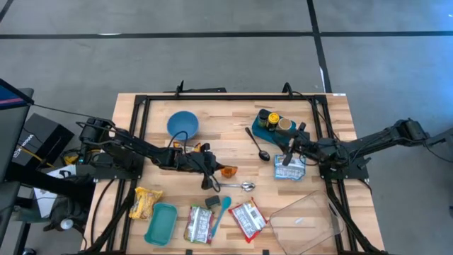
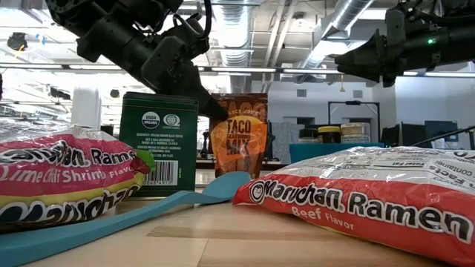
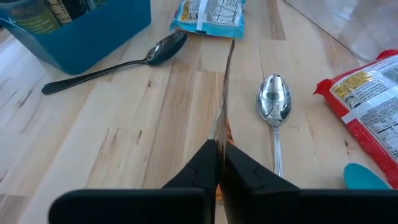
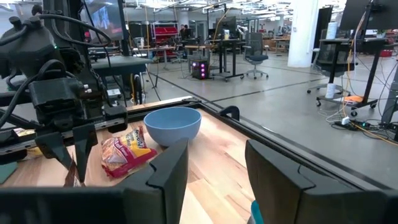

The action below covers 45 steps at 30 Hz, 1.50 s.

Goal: Pick & Place Food Item
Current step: Put the orange seasoning bag into the blue bin

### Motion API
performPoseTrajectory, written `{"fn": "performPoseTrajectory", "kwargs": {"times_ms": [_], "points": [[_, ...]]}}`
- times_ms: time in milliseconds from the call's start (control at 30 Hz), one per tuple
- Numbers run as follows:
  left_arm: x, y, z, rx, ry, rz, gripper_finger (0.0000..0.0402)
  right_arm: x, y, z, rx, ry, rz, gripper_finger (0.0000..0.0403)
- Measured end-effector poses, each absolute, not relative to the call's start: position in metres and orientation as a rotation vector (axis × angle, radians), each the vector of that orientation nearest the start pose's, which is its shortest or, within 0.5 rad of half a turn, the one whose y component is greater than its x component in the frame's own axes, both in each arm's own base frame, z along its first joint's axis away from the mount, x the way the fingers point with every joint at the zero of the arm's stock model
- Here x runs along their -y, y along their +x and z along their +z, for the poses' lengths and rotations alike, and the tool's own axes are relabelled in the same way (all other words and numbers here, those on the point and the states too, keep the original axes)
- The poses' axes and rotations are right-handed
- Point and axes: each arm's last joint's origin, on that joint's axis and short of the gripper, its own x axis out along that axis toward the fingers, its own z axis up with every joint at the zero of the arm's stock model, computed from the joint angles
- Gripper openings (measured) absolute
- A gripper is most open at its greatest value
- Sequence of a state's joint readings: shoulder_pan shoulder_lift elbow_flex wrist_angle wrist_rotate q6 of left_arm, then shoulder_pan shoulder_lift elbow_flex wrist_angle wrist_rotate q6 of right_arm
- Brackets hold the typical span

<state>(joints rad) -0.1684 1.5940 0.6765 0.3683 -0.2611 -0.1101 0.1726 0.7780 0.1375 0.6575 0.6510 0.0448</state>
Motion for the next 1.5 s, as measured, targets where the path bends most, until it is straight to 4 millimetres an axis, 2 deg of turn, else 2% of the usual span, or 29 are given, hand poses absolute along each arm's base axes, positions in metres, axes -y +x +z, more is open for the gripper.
{"fn": "performPoseTrajectory", "kwargs": {"times_ms": [167,300,500,700,1033,1333,1500], "points": [[0.044,0.304,0.165,-0.470,-0.004,0.117,0.0001,-0.011,0.156,0.192,0.026,0.051,-0.464,0.0154],[0.041,0.307,0.171,-0.406,0.000,0.118,0.0001,-0.013,0.157,0.193,0.030,0.052,-0.382,0.0154],[0.028,0.311,0.177,-0.348,-0.013,0.142,0.0001,-0.016,0.162,0.197,0.027,0.052,-0.309,0.0154],[0.015,0.315,0.180,-0.344,-0.052,0.070,0.0001,-0.018,0.176,0.198,-0.043,0.026,-0.310,0.0154],[0.006,0.327,0.196,-0.332,-0.040,0.030,0.0000,-0.024,0.201,0.203,-0.100,0.009,-0.285,0.0154],[0.005,0.333,0.208,-0.298,-0.035,0.031,0.0000,-0.030,0.216,0.209,-0.129,0.042,-0.164,0.0154],[0.005,0.334,0.210,-0.292,-0.018,0.028,0.0000,-0.031,0.225,0.210,-0.141,0.039,-0.161,0.0154]]}}
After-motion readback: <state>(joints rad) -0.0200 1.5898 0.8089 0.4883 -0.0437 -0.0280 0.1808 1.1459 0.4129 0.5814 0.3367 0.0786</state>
